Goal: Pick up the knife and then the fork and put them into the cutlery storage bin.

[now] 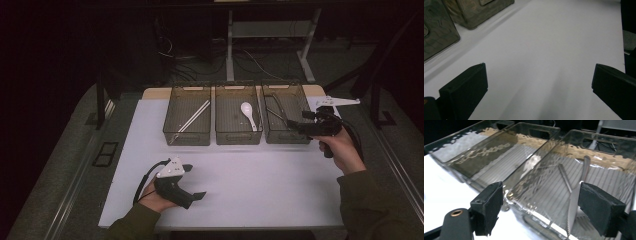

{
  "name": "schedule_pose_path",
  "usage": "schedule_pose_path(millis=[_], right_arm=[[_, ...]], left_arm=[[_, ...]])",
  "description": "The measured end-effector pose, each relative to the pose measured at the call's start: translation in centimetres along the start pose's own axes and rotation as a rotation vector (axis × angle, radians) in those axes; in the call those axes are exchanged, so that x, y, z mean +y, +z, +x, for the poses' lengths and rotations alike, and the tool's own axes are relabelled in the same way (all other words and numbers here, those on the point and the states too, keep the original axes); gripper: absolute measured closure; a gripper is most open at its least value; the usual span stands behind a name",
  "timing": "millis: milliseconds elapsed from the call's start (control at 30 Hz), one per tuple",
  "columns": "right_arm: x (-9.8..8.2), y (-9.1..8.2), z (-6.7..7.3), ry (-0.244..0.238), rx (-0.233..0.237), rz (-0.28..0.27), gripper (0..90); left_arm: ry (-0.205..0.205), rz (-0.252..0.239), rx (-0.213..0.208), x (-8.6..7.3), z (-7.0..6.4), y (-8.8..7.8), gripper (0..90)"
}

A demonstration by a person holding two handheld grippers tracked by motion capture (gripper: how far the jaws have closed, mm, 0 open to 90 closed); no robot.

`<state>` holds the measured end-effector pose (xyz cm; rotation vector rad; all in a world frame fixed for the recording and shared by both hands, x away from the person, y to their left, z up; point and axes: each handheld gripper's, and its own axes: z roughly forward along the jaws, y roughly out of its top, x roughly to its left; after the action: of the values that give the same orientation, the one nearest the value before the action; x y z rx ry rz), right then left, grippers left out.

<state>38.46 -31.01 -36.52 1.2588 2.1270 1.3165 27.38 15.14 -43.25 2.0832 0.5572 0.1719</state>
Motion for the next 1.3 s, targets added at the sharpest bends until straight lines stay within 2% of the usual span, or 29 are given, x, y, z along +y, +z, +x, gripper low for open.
schedule_pose_path(millis=[367,633,800,1067,1300], right_arm=[[-2.1,-1.2,2.3,-0.042,0.049,-0.019,18.8],[-4.1,-2.3,3.8,-0.047,0.085,-0.044,18.7],[-5.3,-2.8,4.3,-0.051,0.095,-0.050,18.6],[-7.2,-3.4,4.8,-0.071,0.121,-0.026,18.2],[-8.7,-3.8,4.9,-0.067,0.130,-0.015,18.2]], left_arm=[[-0.005,-0.003,-0.001,-0.1,0.4,-0.2,0.0],[-0.010,-0.009,-0.003,-0.1,0.3,-0.2,0.0],[-0.005,-0.007,0.001,-0.1,0.2,-0.2,0.0],[0.000,-0.005,0.007,0.0,0.0,-0.3,0.0],[-0.004,-0.005,0.006,0.0,0.0,-0.3,0.0]])
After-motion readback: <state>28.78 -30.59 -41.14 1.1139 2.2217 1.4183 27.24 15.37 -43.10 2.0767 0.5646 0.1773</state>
